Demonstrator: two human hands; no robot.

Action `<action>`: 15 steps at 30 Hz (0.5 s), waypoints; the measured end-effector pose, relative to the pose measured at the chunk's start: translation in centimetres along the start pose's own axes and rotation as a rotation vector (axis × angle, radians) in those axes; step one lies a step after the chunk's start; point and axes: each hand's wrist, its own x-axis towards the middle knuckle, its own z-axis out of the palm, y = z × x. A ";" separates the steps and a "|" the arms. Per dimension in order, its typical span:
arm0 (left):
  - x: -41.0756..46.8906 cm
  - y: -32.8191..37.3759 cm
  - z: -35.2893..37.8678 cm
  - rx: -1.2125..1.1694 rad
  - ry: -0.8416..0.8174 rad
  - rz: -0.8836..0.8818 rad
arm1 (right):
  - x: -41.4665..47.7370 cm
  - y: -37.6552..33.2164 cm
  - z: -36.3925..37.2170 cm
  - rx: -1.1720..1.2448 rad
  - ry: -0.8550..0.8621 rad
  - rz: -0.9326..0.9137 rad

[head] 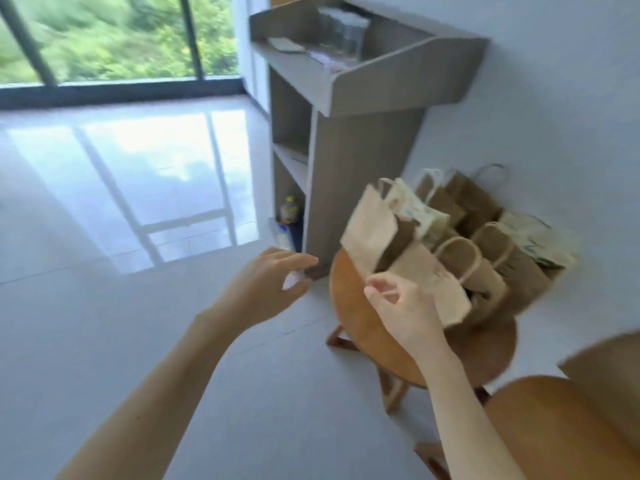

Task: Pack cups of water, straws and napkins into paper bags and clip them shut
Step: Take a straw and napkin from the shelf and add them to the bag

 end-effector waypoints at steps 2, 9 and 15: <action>0.6 -3.2 -1.6 -0.011 0.021 -0.065 | 2.9 -2.3 2.0 -0.010 -0.033 -0.039; 7.9 -12.8 -3.8 -0.003 0.046 -0.157 | 15.5 -6.9 7.5 -0.048 -0.104 -0.148; 20.2 -19.2 -6.2 0.015 0.076 -0.149 | 29.0 -10.0 9.4 -0.081 0.007 -0.225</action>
